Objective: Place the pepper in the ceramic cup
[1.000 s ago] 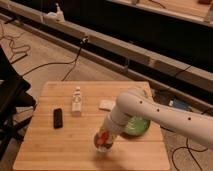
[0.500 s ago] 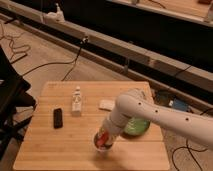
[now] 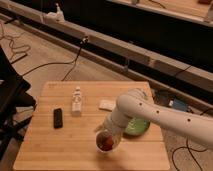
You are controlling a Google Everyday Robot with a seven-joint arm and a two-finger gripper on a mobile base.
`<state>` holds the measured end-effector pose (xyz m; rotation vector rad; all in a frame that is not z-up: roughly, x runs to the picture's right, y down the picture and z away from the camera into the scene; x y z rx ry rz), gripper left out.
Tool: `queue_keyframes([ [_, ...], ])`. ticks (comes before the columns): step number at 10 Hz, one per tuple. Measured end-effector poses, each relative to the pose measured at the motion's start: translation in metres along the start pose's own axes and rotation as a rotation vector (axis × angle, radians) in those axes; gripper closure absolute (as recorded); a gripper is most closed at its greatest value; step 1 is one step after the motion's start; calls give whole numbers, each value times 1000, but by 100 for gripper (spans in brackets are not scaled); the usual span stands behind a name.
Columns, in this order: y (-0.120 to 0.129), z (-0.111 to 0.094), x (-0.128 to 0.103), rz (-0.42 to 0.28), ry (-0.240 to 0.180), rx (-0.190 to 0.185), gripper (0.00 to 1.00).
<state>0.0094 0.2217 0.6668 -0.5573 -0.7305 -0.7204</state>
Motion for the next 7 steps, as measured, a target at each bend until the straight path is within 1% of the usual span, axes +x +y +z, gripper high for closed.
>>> queue_keyframes([
  [1,0,-5,2,2,14,3,33],
  [2,0,-15,5,3,37,7,33],
  [4,-3,-42,13,3,103,18,33],
  [5,-4,-53,16,2,129,16,33],
  [6,-6,-63,19,14,142,30,33],
  [7,-5,-67,21,27,146,39,33],
])
